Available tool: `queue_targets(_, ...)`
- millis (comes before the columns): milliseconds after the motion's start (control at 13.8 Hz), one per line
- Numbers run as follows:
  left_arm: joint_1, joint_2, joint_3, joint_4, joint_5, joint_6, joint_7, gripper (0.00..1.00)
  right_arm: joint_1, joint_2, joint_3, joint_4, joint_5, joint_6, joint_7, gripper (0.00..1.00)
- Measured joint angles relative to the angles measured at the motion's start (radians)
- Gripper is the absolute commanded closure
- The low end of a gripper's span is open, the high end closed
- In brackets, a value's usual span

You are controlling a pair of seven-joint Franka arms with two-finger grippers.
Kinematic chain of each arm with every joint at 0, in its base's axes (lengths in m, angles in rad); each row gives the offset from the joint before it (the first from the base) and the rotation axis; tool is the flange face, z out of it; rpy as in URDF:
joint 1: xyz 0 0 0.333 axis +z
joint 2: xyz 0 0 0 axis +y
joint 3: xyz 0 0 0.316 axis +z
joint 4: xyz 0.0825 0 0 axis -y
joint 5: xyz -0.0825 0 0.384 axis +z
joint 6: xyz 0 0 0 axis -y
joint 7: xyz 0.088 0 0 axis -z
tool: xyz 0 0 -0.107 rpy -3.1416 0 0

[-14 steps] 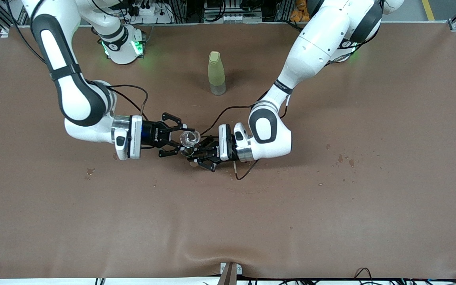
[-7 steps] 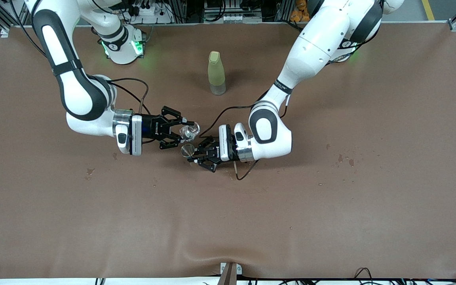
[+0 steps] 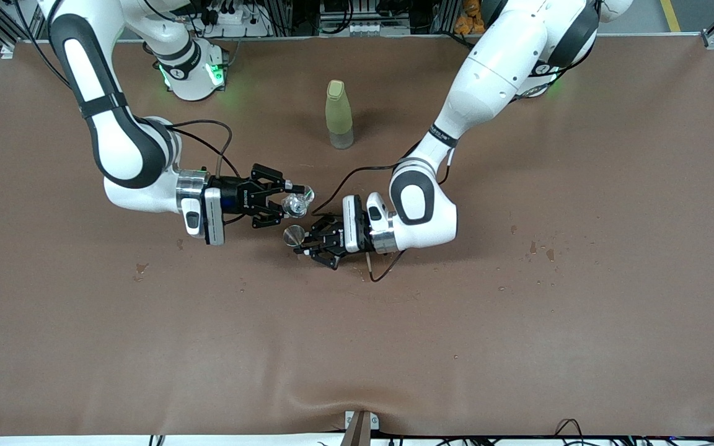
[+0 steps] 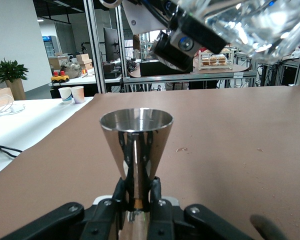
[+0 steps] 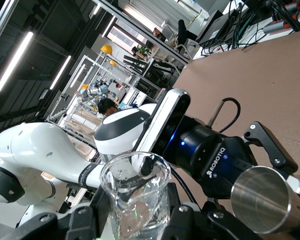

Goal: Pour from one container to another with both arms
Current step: 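Tilt the jigger with the left gripper over the glass held by the right gripper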

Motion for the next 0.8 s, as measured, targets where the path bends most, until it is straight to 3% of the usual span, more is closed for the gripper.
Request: queue_targets(798, -0.001, 0.000, 0.000, 0.000, 0.000, 0.010, 0.000, 1.00, -0.005, 0.046, -0.008, -0.010, 0.052, 0.000, 0.103, 0.87)
